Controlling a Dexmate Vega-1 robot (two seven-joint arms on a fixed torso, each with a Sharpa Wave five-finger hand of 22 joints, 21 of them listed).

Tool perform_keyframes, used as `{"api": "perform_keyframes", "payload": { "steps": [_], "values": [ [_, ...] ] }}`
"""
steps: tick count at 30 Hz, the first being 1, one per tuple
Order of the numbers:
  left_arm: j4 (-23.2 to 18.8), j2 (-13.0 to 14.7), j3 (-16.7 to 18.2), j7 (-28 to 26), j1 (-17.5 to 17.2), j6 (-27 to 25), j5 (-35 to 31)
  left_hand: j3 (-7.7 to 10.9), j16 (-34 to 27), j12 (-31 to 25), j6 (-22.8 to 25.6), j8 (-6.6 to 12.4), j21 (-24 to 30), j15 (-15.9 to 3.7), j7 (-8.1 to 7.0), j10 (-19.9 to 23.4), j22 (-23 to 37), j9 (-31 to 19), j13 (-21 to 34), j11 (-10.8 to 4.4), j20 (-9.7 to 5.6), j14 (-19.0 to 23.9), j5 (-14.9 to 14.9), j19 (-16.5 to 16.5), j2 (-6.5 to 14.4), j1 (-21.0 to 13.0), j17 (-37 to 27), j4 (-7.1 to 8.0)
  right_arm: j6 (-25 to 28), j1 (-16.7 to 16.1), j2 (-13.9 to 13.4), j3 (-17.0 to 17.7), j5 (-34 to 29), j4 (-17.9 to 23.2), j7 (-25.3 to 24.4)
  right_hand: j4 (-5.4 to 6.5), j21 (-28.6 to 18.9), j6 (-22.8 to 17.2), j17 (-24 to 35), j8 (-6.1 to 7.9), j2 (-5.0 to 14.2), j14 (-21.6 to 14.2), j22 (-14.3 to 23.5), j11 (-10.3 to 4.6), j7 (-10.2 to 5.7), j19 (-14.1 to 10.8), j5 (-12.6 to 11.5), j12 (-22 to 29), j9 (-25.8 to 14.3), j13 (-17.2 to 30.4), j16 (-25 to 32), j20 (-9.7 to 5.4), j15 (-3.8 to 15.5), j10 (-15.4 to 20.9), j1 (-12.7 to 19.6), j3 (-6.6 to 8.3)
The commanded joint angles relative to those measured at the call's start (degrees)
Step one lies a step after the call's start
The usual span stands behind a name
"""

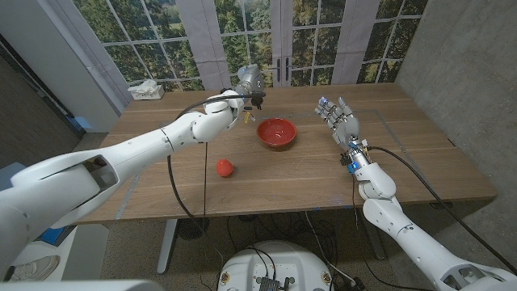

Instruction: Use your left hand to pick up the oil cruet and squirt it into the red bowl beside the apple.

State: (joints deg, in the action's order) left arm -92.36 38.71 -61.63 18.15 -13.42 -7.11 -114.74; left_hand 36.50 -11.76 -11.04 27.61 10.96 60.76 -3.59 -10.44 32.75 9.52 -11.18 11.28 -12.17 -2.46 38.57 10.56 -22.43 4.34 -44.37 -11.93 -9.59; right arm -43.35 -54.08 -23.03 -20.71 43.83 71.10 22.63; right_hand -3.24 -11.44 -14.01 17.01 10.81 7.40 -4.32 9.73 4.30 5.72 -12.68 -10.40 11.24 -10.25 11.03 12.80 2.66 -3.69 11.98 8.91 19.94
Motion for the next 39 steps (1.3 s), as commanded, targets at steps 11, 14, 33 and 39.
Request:
{"api": "perform_keyframes", "payload": {
  "steps": [11,14,33,39],
  "values": [
    [-2.0,1.9,-0.8,-2.9,0.2,2.5,-3.2,0.14,-2.0,-1.7,6.0,1.96,-1.3,-10.2,-0.29,6.1,0.4,-0.1,0.4,-0.46,-5.6,2.2,0.3,-1.1,3.5,-5.0,-0.3,-1.09,-0.5,-0.1,0.3,0.5,1.4,-0.9,1.8,-0.3,0.2,-0.6,0.1,0.37,-0.01,-0.2,0.2,-0.14,-0.14,-0.3,0.1,0.1,-0.1,0.1,0.3,0.3,-0.12,0.4,-0.4,0.0],
    [-2.1,2.3,-0.9,-4.2,0.2,2.8,-3.6,-0.19,-2.8,-2.5,9.8,2.76,-0.9,-10.28,0.0,9.8,0.7,-0.3,0.8,-0.55,-6.39,3.8,0.3,-1.9,3.9,-8.3,-0.6,-1.17,-0.5,-0.1,0.3,0.5,1.5,-1.1,2.2,-0.31,0.2,-0.6,0.1,0.37,-0.02,-0.2,0.2,-0.1,-0.13,-0.3,0.1,0.1,-0.1,0.1,0.3,0.32,-0.13,0.4,-0.5,-0.01],
    [-2.6,1.6,-0.2,-2.5,0.3,5.3,-1.8,-5.27,-15.2,-13.8,27.6,16.25,15.3,-10.13,0.81,32.8,2.8,-11.4,17.6,-0.09,-8.32,21.6,1.8,-5.1,4.7,-18.8,-14.5,0.09,-1.0,-0.7,0.3,1.0,2.3,-1.1,3.0,-0.4,0.2,-0.6,0.0,0.3,-0.1,-0.2,0.2,-0.17,-0.08,-0.3,0.1,0.1,-0.1,0.1,0.3,0.36,-0.24,0.4,-0.6,-0.05],
    [-3.8,1.6,0.4,-0.3,1.3,9.2,2.2,-5.04,-17.6,-16.5,29.6,20.15,18.8,-10.01,1.35,34.8,3.8,-13.8,23.3,0.1,-8.77,24.3,2.3,-5.2,4.3,-19.7,-19.3,-0.22,-1.2,-0.6,0.5,1.1,2.5,-1.6,3.5,-0.41,0.2,-0.7,0.0,0.29,-0.12,-0.2,0.2,-0.14,-0.06,-0.4,0.1,0.1,-0.1,0.1,0.3,0.35,-0.2,0.4,-0.6,-0.07]
  ]
}}
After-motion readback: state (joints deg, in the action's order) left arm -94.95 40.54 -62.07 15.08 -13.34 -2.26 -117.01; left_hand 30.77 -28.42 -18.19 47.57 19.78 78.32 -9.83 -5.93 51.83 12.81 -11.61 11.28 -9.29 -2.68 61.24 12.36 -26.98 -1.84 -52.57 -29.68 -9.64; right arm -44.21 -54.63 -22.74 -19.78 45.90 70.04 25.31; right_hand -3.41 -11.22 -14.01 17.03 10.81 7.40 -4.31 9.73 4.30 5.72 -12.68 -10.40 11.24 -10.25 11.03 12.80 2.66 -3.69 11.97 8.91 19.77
